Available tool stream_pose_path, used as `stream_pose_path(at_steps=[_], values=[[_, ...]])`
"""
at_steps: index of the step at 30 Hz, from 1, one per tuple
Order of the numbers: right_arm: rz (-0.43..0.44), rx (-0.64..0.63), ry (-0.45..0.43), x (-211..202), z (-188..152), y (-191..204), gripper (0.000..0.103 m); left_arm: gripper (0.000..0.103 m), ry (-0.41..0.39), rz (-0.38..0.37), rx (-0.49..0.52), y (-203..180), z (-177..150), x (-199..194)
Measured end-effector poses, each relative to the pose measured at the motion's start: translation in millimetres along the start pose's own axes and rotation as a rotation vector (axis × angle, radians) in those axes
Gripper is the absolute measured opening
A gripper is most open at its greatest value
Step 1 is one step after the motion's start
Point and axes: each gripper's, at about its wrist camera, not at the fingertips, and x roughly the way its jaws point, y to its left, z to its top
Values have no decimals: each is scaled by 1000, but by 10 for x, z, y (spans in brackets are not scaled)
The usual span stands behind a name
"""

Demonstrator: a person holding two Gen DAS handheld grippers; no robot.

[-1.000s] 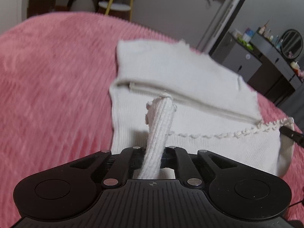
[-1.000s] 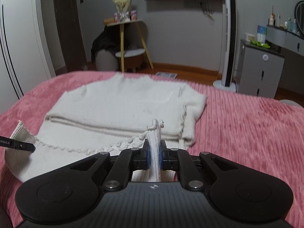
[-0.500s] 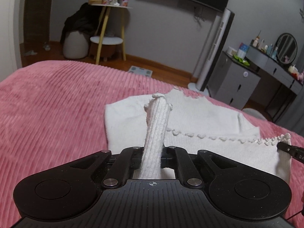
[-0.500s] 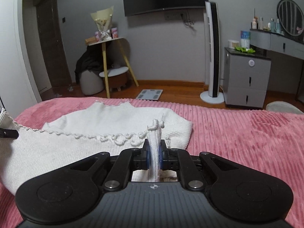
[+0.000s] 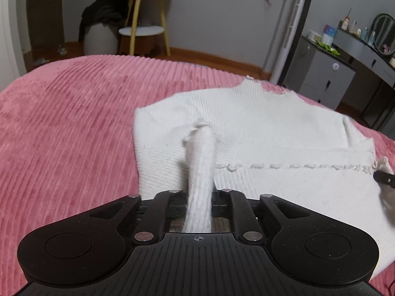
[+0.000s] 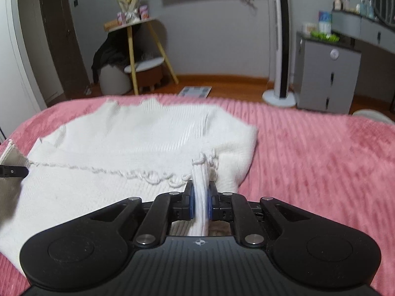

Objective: Fold small clothes

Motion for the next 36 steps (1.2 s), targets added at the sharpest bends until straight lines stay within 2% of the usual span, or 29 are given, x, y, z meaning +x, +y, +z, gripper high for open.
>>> stream_pose_path(at_steps=[4,8,10,15,23,28,33,36], values=[[10,-28,4,30,-1,32,15,15,0,-12,-1,3,-15,31],[3,-40,-3,12,9,48,12,11,-1,-9,21,-17,1,10],[3,-61,-22,-43,0,72,8,8,-5,-10,35,-34,14,-15],[-20,-116,-106,-236,62,174,7,7,-41,-10,52,-48,114,-155],[-65,-182,-207,-399,392,290,7,8,-132,13,69,-24,507,-351],[-93,-195,-234,-284,601,321,7,8,-142,52,108,-97,735,-200],[-140,-216,-249,-37,766,347,7,8,-153,72,131,-168,953,37],[-174,-215,-247,140,836,342,7,8,-151,111,178,-248,1050,234]])
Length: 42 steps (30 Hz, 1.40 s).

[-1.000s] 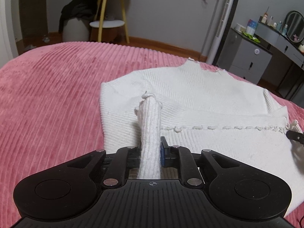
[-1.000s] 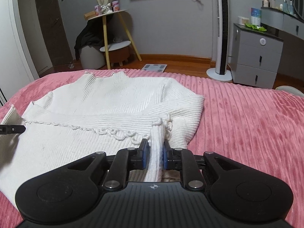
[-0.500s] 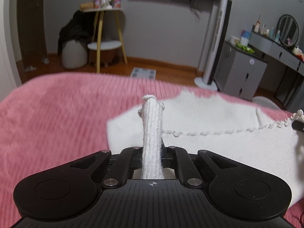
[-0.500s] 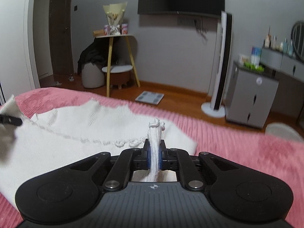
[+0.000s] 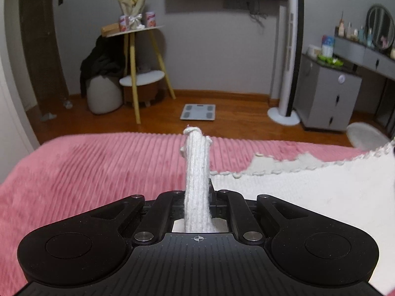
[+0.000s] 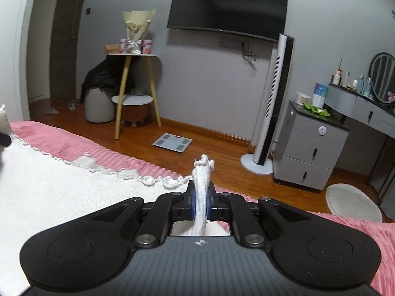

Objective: Fold small clothes

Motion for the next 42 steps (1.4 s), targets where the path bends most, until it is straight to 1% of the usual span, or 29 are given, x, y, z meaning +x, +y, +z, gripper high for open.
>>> stream_pose_path(at_steps=[3,7,13,16,19,22,25,30,32,33,34,35,36,37,39,40,42], values=[[-30,0,20,200,-4,4,7,8,13,28,41,-81,27,204],[-59,1,52,416,-46,10,7,9,45,40,36,-114,-14,438],[-68,-5,99,653,-143,28,7,11,77,69,38,-89,-130,676],[-74,4,106,713,-183,47,7,14,81,85,18,-65,-165,721],[-81,0,104,732,-194,81,7,15,83,94,12,-62,-178,725],[-87,0,104,733,-197,82,7,21,79,112,12,-81,-171,701],[-88,3,106,720,-195,68,7,21,77,115,-12,-85,-155,669],[-90,-6,107,721,-175,65,7,22,80,139,-17,-114,-141,662],[-98,-15,110,721,-181,89,7,46,80,162,-22,-119,-132,650],[-114,-23,109,720,-182,100,10,72,72,189,-26,-120,-122,622],[-147,-36,107,716,-180,116,18,89,51,217,-35,-92,-114,577],[-205,-51,109,718,-171,130,27,92,23,237,-51,-41,-107,518],[-270,-55,112,710,-157,114,45,94,4,251,-75,31,-97,459],[-288,-39,104,674,-144,69,48,94,1,261,-108,121,-89,402],[-253,29,108,554,-118,-54,48,94,8,252,-200,332,-114,271],[-239,58,110,475,-122,-97,48,94,13,225,-252,440,-160,187],[-196,101,107,273,-173,-157,50,94,31,142,-345,626,-315,1]])
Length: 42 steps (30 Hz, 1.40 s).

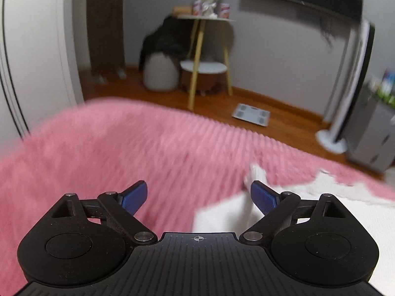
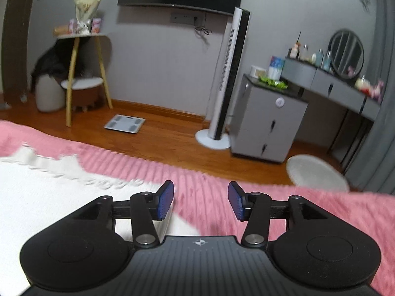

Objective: Fold small clothes

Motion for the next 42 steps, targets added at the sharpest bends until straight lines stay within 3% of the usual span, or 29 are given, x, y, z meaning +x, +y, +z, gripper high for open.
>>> stream_pose_path(at_steps=[4,9,12,15,17,19,20,21,25,30,31,33,35,37,42], values=[[95,82,21,-422,-294,-178,58,94,70,-75,-59,316,-398,-282],[160,156,56,-851,-756,-293,57,91,117,-187,-49,328,-842,-557],[179,209,62,-1035,-954,-296,52,91,106,-198,-36,233,-883,-608],[215,211,63,-1075,-1052,-225,35,91,76,-195,-27,154,-856,-536],[237,201,62,-1071,-1038,-180,27,82,93,-176,-14,109,-855,-445],[265,200,39,-1065,-1025,-141,27,61,130,-164,-17,87,-862,-385],[270,198,35,-1047,-1007,-114,27,59,139,-154,-22,86,-863,-363],[272,194,33,-1026,-1007,-95,27,57,133,-146,-21,97,-863,-347],[270,231,47,-899,-1002,-55,27,31,99,-115,-4,108,-858,-339],[226,164,39,-818,-1080,62,21,22,85,-100,6,161,-864,-313],[203,141,26,-822,-1096,60,16,22,85,-101,10,162,-860,-318],[131,93,8,-815,-1129,37,16,22,92,-105,-8,182,-844,-319],[118,109,16,-765,-1156,-65,19,35,102,-94,-45,233,-834,-309],[105,152,30,-732,-1157,-163,37,57,105,-79,-66,287,-838,-305],[135,219,40,-733,-1139,-286,39,79,145,-162,-120,437,-867,-284]])
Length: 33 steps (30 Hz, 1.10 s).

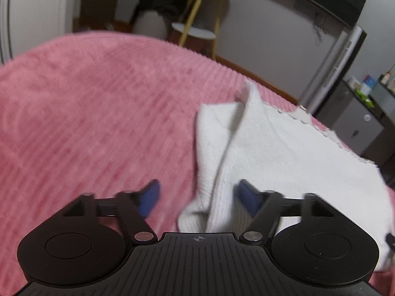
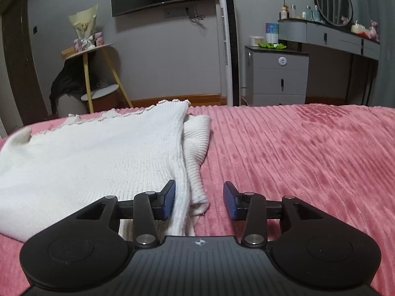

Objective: Fold small clothes

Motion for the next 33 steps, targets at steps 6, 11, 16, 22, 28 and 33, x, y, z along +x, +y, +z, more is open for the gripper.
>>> stream_pose_path(at_steps=[6,11,16,22,28,33], values=[[59,8,-47,-117,29,61,39,78,43,-87,-56,37,9,144],[134,-2,-49,-130,15,160,28,72,60,-87,-69,-9,102,275],[181,-44,-35,-124,-44,292,28,46,91,-126,-91,-34,143,286],[180,-60,-26,-156,-16,311,28,63,113,-159,-87,8,129,315],[101,-46,-95,-273,60,248,28,76,138,-165,-28,-114,152,365],[217,-78,-107,-347,57,393,27,60,136,-120,-21,-177,170,348]])
